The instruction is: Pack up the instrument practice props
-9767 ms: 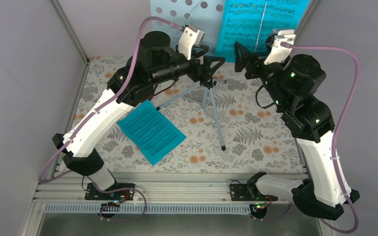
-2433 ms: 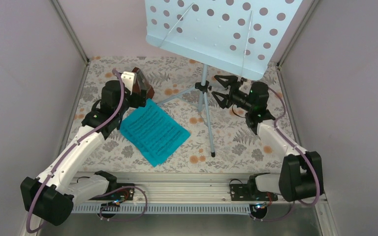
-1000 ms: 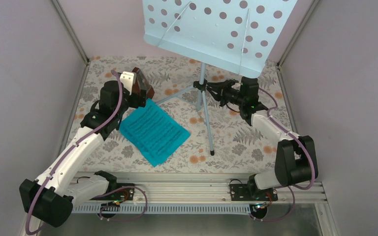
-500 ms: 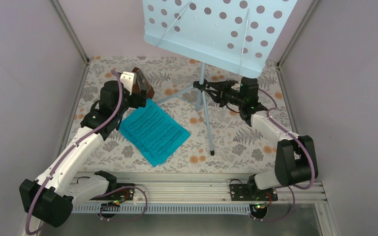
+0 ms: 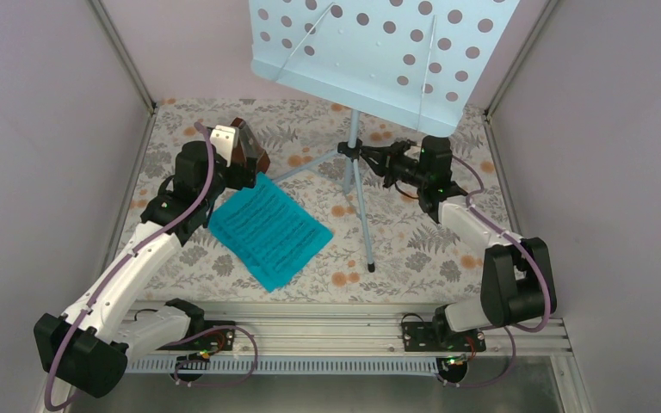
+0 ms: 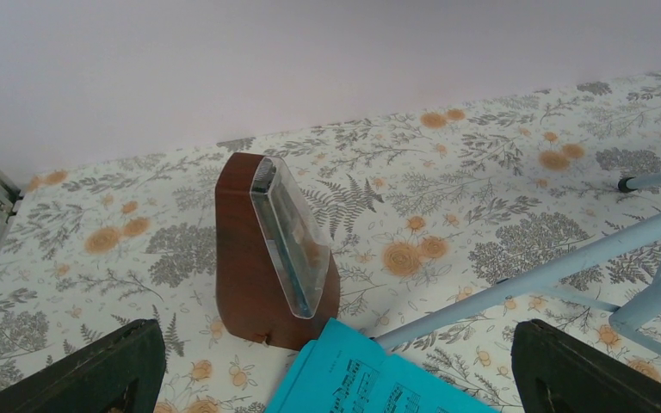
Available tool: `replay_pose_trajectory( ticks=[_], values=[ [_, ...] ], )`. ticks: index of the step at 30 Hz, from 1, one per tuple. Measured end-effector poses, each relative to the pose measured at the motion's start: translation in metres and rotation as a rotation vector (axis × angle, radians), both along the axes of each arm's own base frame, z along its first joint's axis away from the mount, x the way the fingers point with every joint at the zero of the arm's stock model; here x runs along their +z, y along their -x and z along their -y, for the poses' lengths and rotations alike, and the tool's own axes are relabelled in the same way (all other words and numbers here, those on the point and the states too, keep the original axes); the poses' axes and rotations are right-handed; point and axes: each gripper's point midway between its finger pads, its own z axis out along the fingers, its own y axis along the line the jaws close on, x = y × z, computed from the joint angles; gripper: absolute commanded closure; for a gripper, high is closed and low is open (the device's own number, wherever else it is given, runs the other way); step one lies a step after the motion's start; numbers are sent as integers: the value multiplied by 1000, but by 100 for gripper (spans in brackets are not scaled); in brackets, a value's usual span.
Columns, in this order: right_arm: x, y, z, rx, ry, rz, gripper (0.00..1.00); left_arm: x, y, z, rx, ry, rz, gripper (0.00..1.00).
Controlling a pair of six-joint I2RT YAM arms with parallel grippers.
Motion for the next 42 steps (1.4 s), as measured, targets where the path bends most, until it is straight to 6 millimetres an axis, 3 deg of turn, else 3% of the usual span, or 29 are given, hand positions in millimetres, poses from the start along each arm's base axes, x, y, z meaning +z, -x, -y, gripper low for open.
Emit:
replay_pose_trajectory(
  ticks=[9,30,32,35,37,39,42],
  values=[
    [0,1,7,-24,96,139,96,0,0,1,-7,3,-1,0],
    [5,20,27,-26,621,926,96,-1,1,3,-19,6,-4,0],
    [6,23,28,-24,661,979,85,-1,0,3,-19,6,-5,0],
    [7,25,29,-16,713,1032,46,-2,0,4,-21,6,-7,0],
    [6,26,32,-12,760,1050,26,-3,0,4,-21,5,-9,0],
    [12,29,37,-27,793,1064,18,-4,1,4,-22,5,-12,0],
    [30,36,45,-74,819,1085,21,-5,1,4,-22,5,-13,0]
  ],
)
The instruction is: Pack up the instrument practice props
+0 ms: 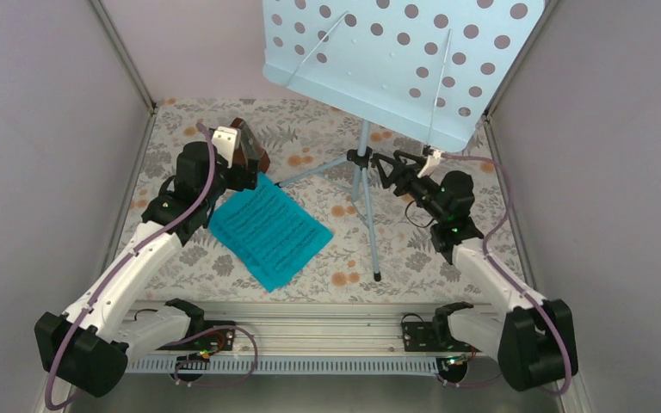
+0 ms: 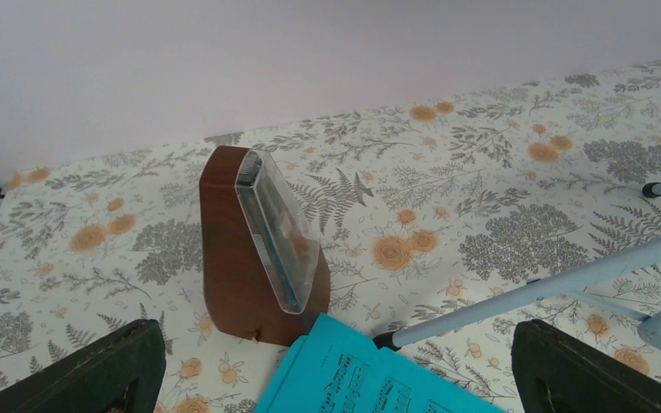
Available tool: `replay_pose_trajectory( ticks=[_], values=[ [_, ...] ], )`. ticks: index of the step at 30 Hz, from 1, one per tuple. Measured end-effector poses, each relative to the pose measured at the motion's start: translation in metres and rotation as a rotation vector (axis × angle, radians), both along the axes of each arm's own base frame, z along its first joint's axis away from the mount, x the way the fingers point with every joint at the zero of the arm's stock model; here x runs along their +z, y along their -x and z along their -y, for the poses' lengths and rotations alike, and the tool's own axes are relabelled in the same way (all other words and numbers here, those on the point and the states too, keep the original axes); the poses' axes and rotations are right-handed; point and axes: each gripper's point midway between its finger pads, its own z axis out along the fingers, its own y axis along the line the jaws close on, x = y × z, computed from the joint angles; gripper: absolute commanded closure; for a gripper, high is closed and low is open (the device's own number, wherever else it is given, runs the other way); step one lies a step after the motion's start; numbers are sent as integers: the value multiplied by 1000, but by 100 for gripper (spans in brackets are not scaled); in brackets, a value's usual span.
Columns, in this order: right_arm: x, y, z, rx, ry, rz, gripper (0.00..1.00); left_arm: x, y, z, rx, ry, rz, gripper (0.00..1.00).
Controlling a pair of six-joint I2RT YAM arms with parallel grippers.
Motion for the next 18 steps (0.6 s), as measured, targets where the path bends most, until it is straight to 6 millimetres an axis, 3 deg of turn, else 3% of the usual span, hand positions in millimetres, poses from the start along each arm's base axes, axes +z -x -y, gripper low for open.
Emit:
replay_pose_trajectory(
  ticks=[3,6,10,18],
  values=[
    [19,9,11,-27,-7,37,34,0,0,0,-1,0,-1,0],
    [25,8,15,-3,-6,32,37,0,0,1,-6,2,-1,0],
    [13,7,11,91,-11,-11,44,0,1,2,-12,5,-2,0],
    [-12,-14,2,249,-31,-155,66,0,1,3,-16,6,-3,0]
  ],
)
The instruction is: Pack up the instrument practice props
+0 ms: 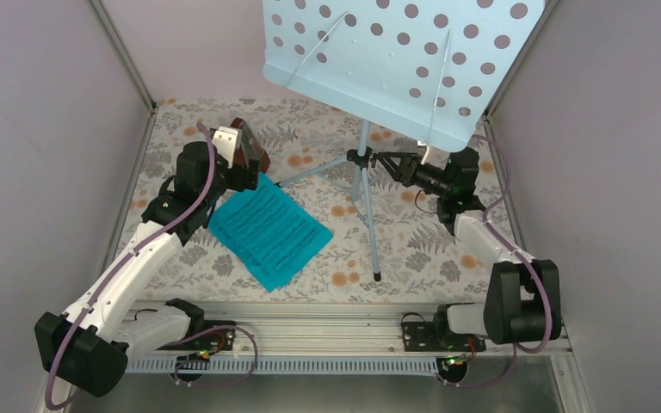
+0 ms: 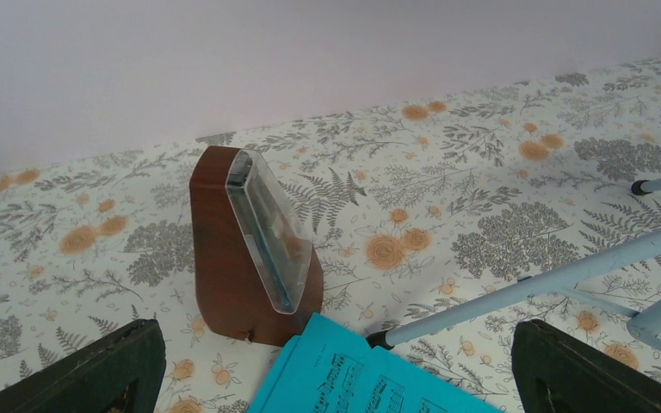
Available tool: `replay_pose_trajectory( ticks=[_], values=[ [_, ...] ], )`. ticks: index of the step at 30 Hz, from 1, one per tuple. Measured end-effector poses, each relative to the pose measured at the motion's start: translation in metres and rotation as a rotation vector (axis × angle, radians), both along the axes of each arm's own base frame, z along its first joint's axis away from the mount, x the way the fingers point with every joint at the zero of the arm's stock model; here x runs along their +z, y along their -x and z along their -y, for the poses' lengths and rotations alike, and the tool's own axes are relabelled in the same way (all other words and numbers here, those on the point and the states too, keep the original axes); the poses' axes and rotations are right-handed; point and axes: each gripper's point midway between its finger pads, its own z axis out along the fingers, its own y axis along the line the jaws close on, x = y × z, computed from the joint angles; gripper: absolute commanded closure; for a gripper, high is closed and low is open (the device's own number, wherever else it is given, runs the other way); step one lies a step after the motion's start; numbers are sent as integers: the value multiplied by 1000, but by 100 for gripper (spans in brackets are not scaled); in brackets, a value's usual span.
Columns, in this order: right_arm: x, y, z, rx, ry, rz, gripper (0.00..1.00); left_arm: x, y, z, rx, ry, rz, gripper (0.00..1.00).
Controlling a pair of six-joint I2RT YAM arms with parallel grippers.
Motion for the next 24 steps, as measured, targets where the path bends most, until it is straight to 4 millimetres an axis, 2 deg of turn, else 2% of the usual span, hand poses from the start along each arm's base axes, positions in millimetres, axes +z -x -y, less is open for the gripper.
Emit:
replay_pose_trajectory(
  ticks=[3,6,10,15,21,24],
  values=[
    [-9,0,-2,39,-14,-36,69,0,0,0,0,0,0,0],
    [-16,0,-6,91,-28,-60,69,0,0,0,-1,0,0,0],
    [-17,5,-12,149,-40,-63,69,0,0,0,-1,0,0,0],
    [-16,7,-15,185,-47,-59,75,0,0,0,-1,0,0,0],
    [-13,4,-17,207,-42,-41,96,0,0,0,-2,1,0,0],
    [-13,5,-17,217,-17,1,96,0,0,0,-2,1,0,0]
  ],
)
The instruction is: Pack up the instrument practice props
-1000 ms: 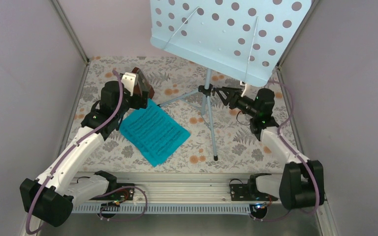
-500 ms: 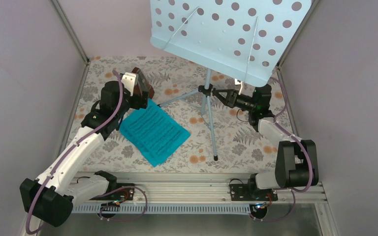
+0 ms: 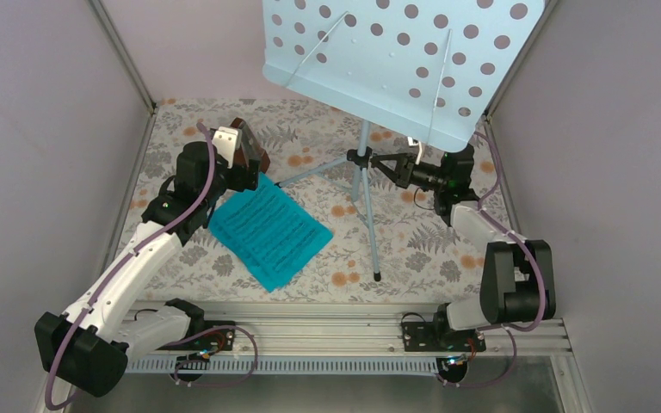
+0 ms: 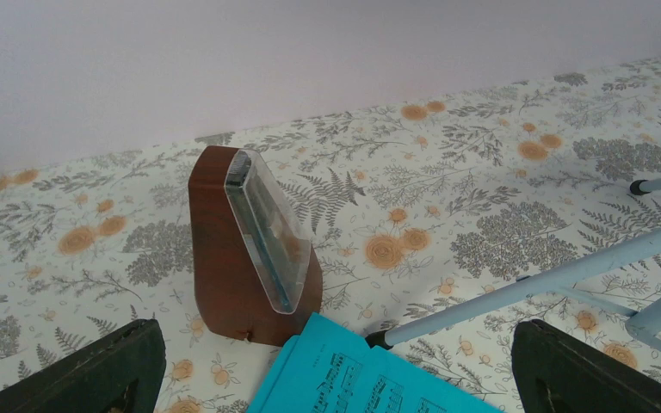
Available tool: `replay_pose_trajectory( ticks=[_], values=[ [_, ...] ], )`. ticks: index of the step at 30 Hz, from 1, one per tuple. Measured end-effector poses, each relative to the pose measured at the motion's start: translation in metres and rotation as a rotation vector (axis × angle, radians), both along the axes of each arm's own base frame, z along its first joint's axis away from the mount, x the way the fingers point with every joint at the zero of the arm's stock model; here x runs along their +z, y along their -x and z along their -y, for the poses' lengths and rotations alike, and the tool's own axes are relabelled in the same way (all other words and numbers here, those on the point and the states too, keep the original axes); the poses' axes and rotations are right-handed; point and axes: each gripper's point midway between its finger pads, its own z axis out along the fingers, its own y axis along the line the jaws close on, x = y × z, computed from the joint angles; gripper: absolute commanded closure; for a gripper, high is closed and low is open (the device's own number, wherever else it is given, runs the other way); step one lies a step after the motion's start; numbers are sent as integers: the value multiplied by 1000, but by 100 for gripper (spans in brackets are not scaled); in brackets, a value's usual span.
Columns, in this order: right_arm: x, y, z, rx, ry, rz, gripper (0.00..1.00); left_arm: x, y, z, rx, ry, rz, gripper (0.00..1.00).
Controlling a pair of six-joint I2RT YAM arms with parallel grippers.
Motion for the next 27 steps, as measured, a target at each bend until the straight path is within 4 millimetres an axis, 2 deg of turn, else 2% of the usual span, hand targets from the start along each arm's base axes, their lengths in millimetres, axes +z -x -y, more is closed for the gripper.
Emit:
replay_pose_trajectory(
  ticks=[9,17,24,26,27],
  values=[
    [2,-1,6,-42,186,301,96,0,0,1,-6,2,-1,0],
    [3,-6,0,-116,406,591,94,-2,0,4,-18,6,-8,0],
    [4,-12,4,-187,518,718,80,-4,0,5,-26,7,-14,0],
    [7,-14,8,-219,530,711,61,-5,-1,6,-29,7,-18,0],
    [10,-13,10,-235,529,704,57,-6,-1,7,-31,7,-20,0]
  ],
)
